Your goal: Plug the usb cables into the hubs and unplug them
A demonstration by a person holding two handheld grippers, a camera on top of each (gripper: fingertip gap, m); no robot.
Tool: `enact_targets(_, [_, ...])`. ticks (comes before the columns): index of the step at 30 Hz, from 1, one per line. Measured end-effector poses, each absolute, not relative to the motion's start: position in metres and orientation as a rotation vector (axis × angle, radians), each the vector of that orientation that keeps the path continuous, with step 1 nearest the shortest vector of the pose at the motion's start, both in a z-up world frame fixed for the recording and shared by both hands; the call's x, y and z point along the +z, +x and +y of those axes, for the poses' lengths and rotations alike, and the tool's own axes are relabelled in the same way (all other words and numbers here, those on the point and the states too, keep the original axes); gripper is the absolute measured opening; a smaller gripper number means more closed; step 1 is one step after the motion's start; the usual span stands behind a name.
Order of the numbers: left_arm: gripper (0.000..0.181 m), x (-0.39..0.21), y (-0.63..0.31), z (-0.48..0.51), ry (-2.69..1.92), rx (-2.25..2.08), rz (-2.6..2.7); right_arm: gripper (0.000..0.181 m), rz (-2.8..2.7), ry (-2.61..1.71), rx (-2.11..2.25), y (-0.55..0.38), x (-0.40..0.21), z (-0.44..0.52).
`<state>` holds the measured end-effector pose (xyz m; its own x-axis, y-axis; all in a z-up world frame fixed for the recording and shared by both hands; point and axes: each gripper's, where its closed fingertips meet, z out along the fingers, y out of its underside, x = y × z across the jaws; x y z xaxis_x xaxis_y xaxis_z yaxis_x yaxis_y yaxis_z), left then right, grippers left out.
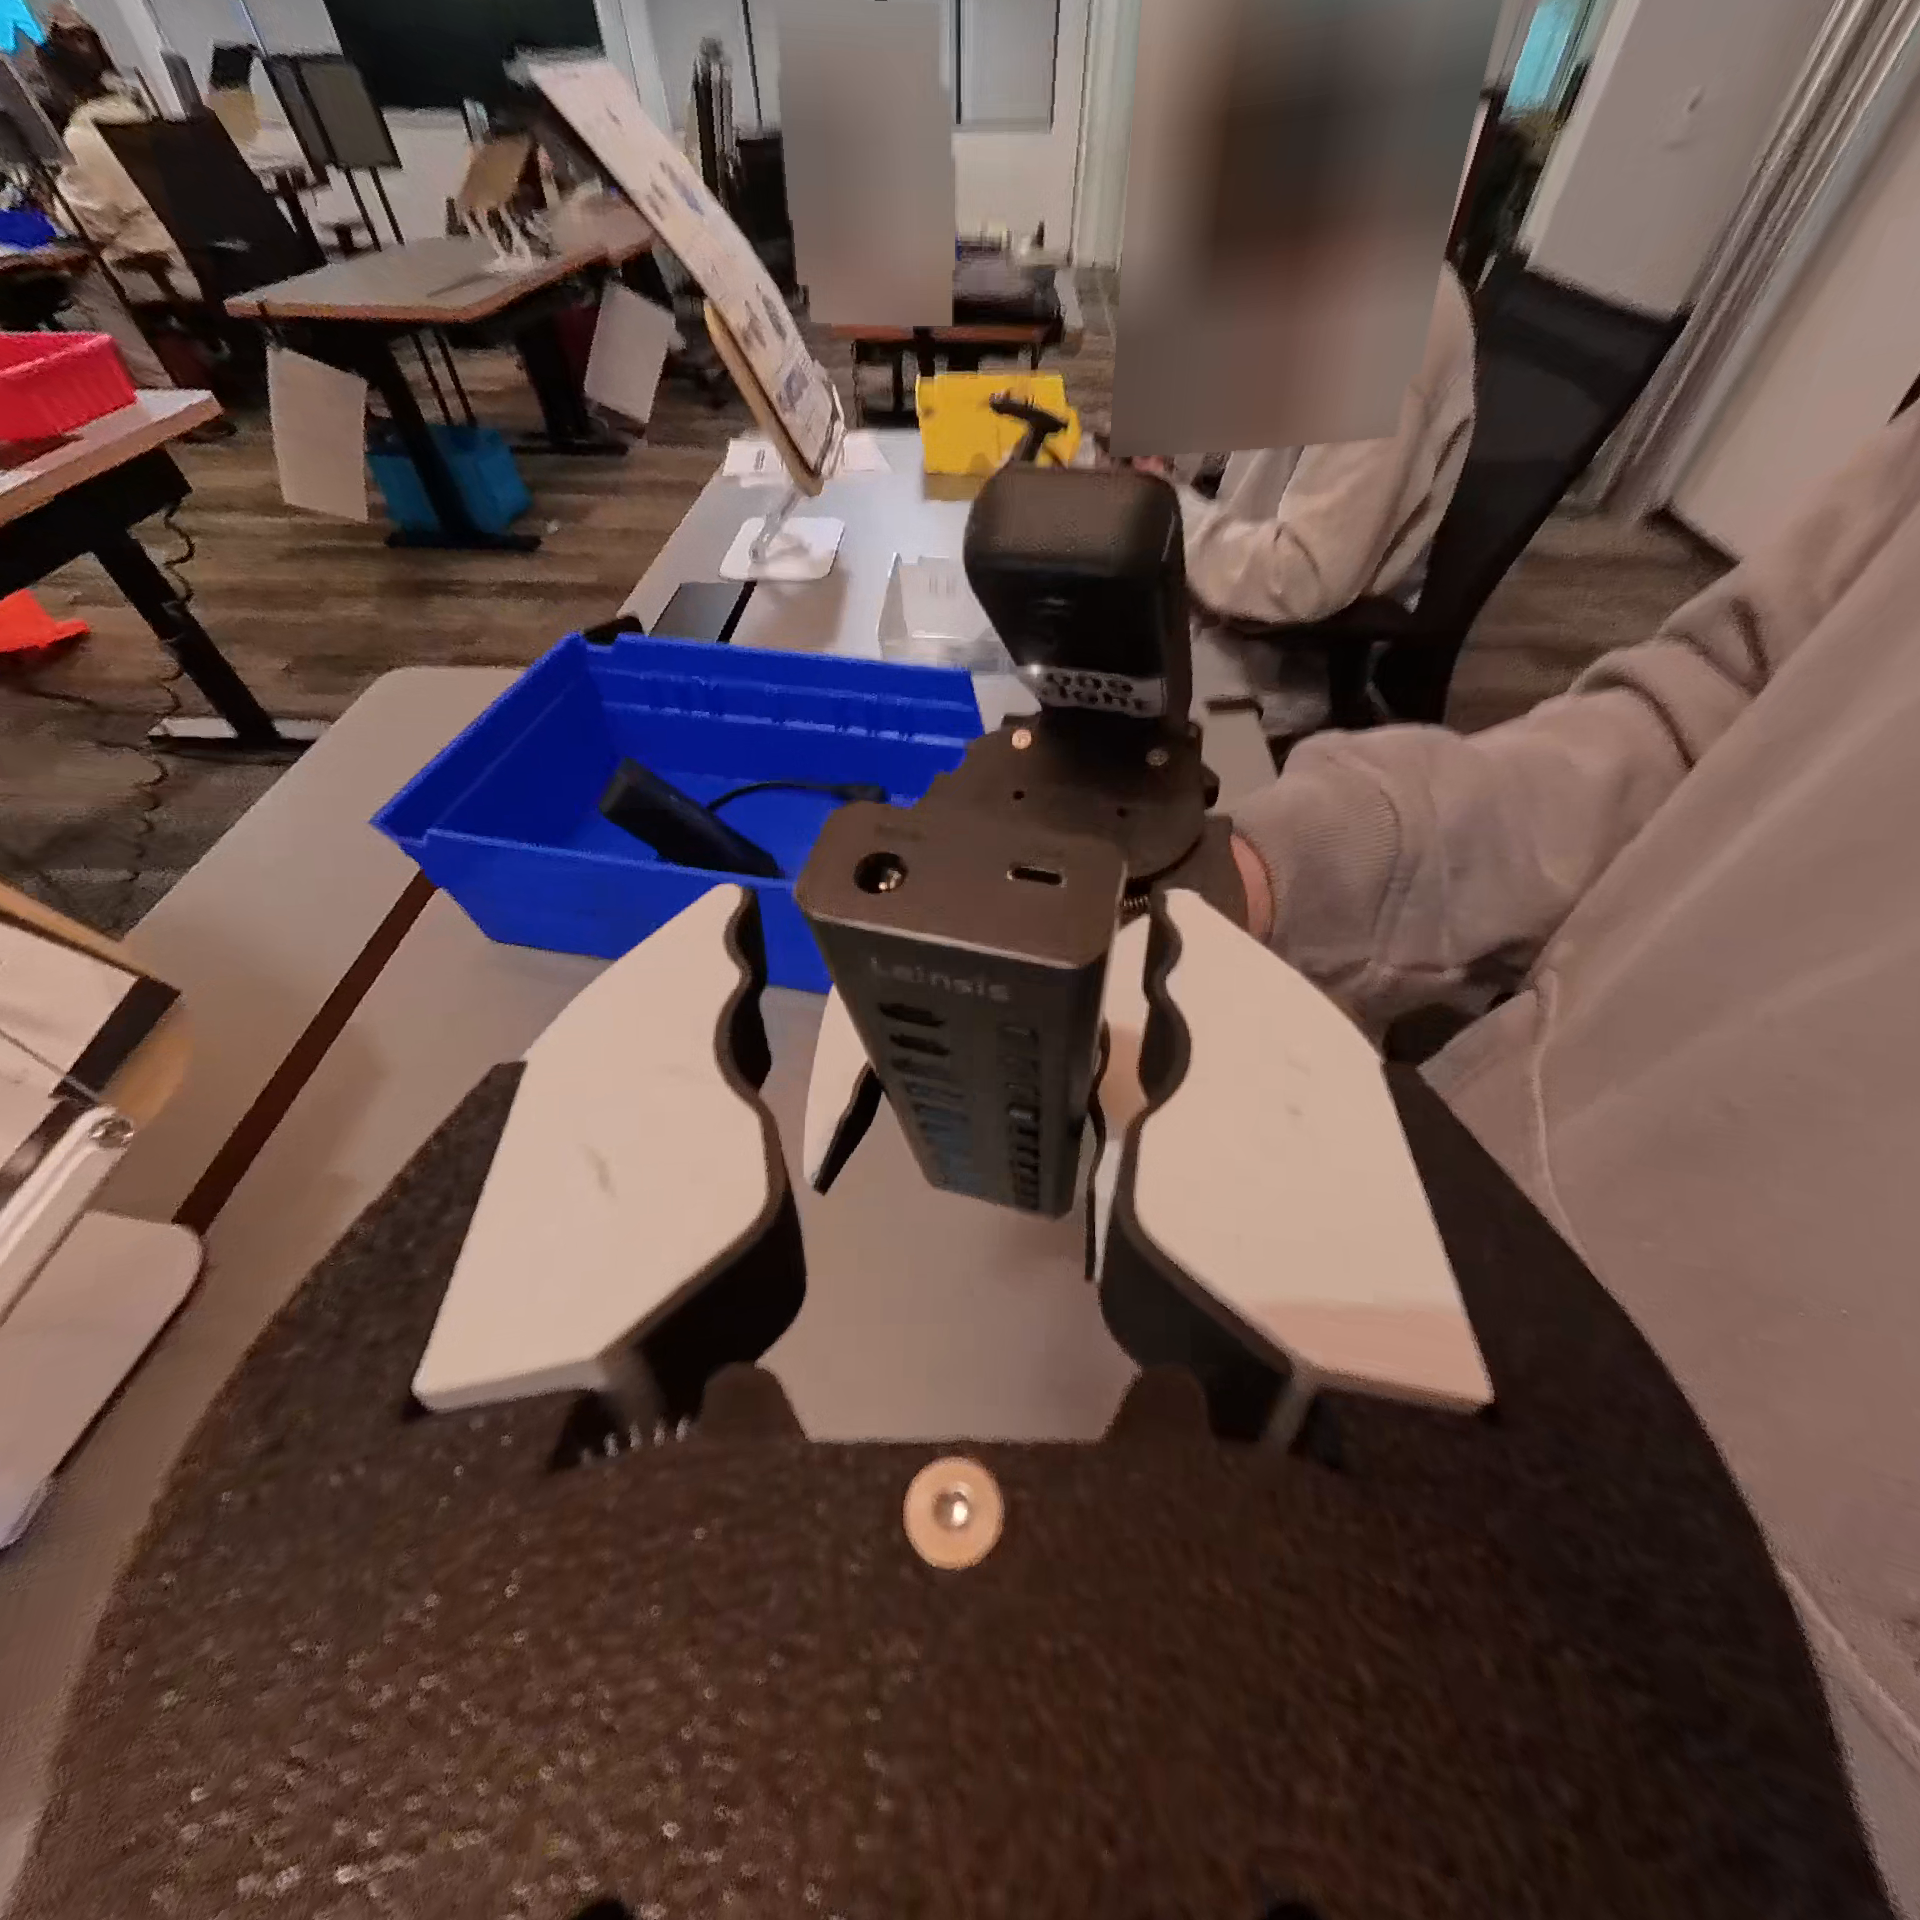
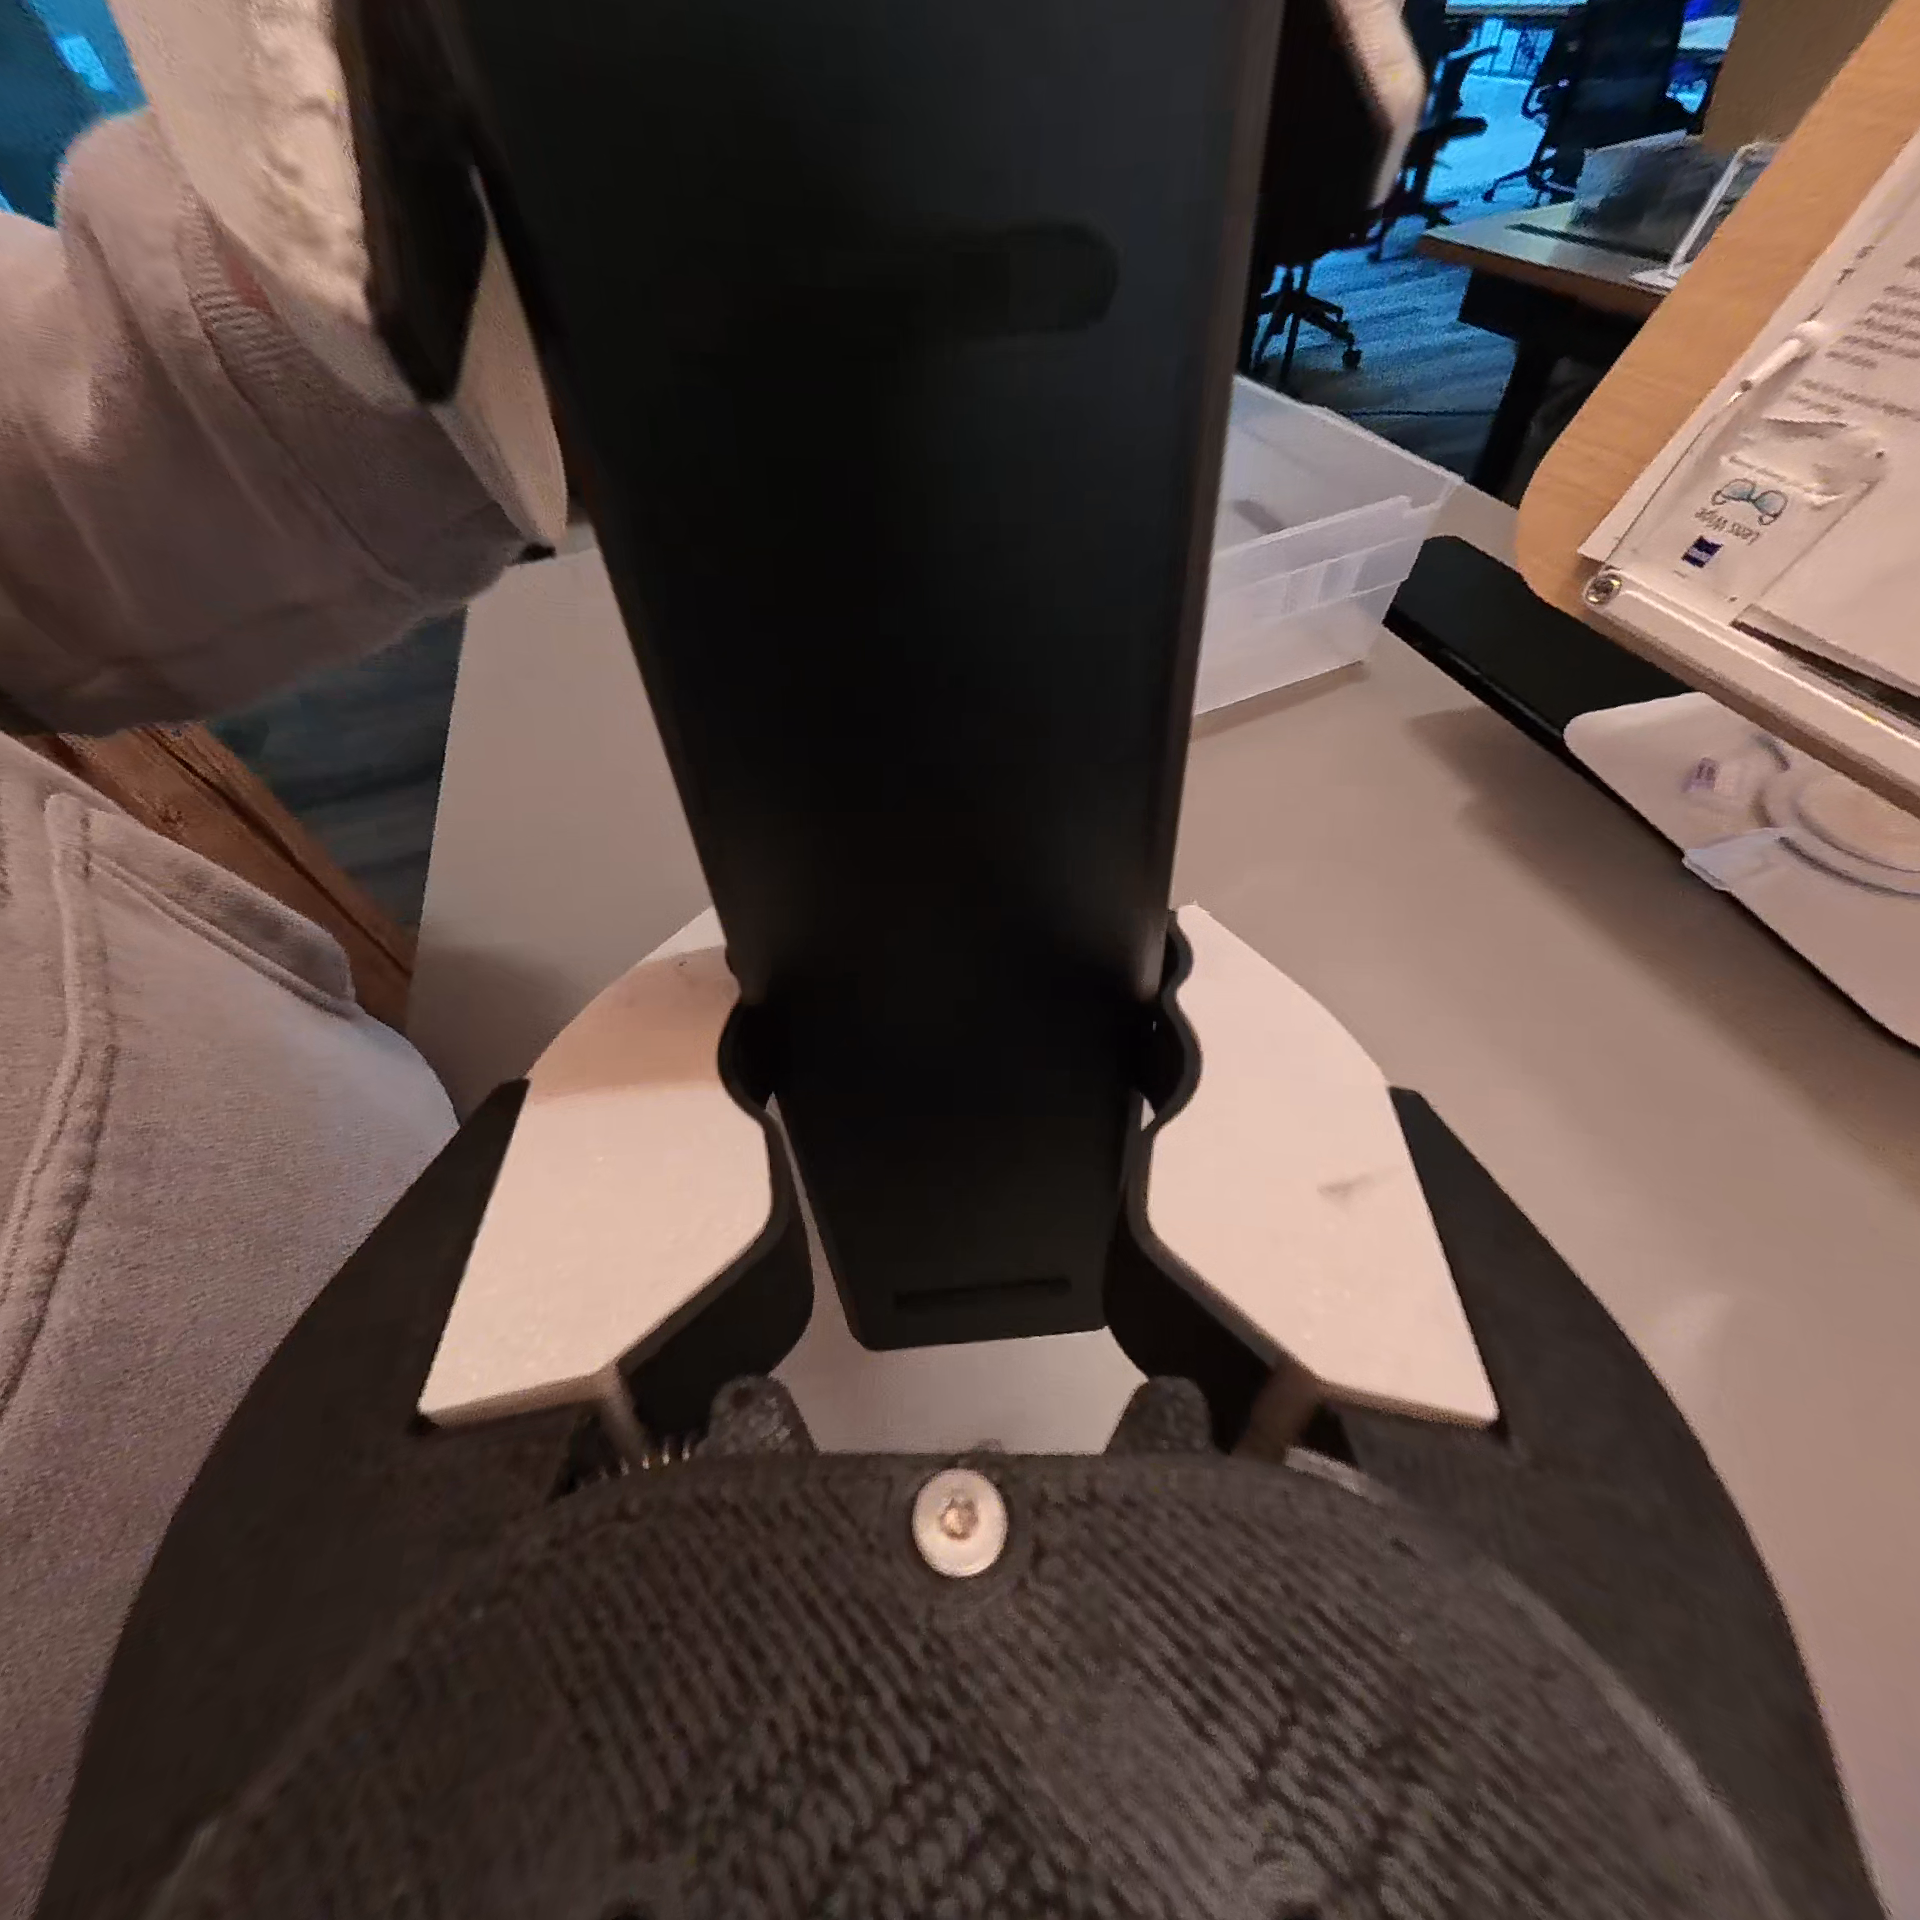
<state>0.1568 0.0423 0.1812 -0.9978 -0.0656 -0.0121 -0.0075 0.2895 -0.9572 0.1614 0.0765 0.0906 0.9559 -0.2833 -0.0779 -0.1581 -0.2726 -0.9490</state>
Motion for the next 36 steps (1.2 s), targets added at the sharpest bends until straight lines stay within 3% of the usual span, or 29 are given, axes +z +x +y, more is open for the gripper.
enact_targets(14, [0.057, 0.155, 0.147, 0.035, 0.069, -1.547, 2.623, 0.072, 0.29, -1.913, -0.127, 0.156, 0.075, 0.08])
enact_targets(20, [0.057, 0.151, 0.148, 0.031, 0.078, -1.557, 2.63, 0.077, 0.229, -1.698, -0.172, 0.157, 0.116, 0.082])
enact_targets(36, [0.058, 0.156, 0.155, 0.025, -0.051, -1.663, 2.587, 0.075, 0.3, -1.688, -0.064, 0.158, 0.11, 0.083])
